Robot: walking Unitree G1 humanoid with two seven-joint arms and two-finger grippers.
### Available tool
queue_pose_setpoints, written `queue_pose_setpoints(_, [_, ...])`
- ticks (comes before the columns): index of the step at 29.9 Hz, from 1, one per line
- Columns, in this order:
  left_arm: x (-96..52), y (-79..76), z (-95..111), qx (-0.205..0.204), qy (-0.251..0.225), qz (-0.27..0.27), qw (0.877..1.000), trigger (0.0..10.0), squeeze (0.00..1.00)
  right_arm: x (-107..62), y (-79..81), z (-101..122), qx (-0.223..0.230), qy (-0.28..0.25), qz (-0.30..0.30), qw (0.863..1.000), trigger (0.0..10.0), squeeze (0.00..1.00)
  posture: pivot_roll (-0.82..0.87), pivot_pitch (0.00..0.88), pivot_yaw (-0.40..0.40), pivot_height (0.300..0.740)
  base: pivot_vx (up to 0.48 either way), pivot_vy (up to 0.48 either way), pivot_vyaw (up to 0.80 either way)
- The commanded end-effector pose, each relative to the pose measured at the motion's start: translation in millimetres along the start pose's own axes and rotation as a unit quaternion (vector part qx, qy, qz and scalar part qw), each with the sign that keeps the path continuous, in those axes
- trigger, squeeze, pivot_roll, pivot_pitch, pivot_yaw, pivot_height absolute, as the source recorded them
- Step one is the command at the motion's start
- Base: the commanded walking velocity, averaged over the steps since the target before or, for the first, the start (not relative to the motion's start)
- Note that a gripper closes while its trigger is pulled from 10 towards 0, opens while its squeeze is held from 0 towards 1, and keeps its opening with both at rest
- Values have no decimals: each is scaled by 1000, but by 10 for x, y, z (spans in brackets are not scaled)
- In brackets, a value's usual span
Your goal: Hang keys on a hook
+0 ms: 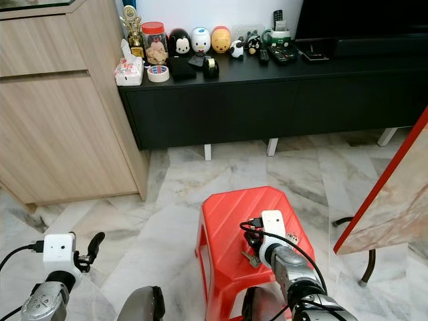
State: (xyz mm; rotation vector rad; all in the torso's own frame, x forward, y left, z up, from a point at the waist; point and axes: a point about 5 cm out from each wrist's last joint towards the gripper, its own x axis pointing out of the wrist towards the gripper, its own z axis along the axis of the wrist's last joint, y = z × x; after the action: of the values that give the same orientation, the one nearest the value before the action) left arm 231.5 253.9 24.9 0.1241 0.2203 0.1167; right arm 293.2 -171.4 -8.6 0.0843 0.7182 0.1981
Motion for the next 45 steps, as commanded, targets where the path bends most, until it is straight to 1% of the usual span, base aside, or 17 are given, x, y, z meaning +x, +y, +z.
queue_pose_setpoints(1, [-4,-28,-18,12,1,-6,1000,10000,0,1,-24,85,2,-5,-1,1000,10000,1000,101,0,-29,591,0,0,0])
queue_pose_setpoints(7, [-3,-49,-20,12,0,-11,1000,10000,0,-5,-40,66,0,3,-1,1000,10000,1000,103,0,-27,591,0,0,0])
queue_pose_setpoints(13, [15,-47,-8,15,-2,-12,1000,10000,0,3,-14,59,-5,18,12,1000,10000,1000,105,0,-28,591,0,0,0])
queue_pose_setpoints(14, [17,-47,-5,15,-2,-13,1000,10000,0,4,-10,54,-7,21,14,1000,10000,937,105,0,-28,591,0,0,0])
queue_pose_setpoints(15, [21,-47,0,15,-3,-13,1000,10000,0,5,-4,48,-9,26,16,1000,10000,122,106,0,-27,591,0,0,0])
queue_pose_setpoints(16, [26,-48,7,16,-4,-13,1000,10000,0,8,7,37,-12,32,19,999,10000,0,109,0,-27,591,0,0,0])
queue_pose_setpoints(24, [19,-28,15,20,-5,-10,1000,10000,0,23,42,34,-21,49,18,998,10000,0,133,0,-35,591,0,0,0])
queue_pose_setpoints(29, [-6,18,10,21,-5,-2,1000,10000,0,35,54,138,-6,23,13,1000,10000,0,133,0,-34,591,0,0,0])
queue_pose_setpoints(33, [-10,22,4,21,-4,-2,1000,10000,0,39,60,183,-4,12,15,1000,10000,0,130,0,-33,591,0,0,0])
queue_pose_setpoints(34, [-11,12,-1,21,-3,-2,1000,10000,0,33,29,210,-7,2,6,1000,10000,0,131,0,-32,591,0,0,0])
queue_pose_setpoints(37, [-10,-5,-2,20,-3,-3,1000,10000,0,13,-52,210,-28,4,-19,999,10000,0,133,0,-33,591,0,0,0])
queue_pose_setpoints(38, [-10,-6,-2,20,-3,-3,1000,10000,0,11,-59,208,-29,5,-21,999,10000,0,133,0,-33,591,0,0,0])
queue_pose_setpoints(40, [-6,-5,1,19,-3,-3,1000,10000,0,-1,-103,234,-17,3,-26,1000,10000,0,133,0,-35,591,0,0,0])
queue_pose_setpoints(42, [-5,-2,-1,19,-2,-2,1000,10000,0,0,-97,255,-15,0,-20,1000,10000,0,131,0,-35,591,0,0,0])
queue_pose_setpoints(43, [-1,-3,0,19,-2,-3,1000,10000,0,5,-72,264,-21,2,-7,1000,10000,0,130,0,-34,591,0,0,0])
queue_pose_setpoints(45, [1,-4,1,19,-2,-3,1000,10000,0,7,-60,261,-25,5,-1,1000,10000,0,129,0,-33,591,0,0,0])
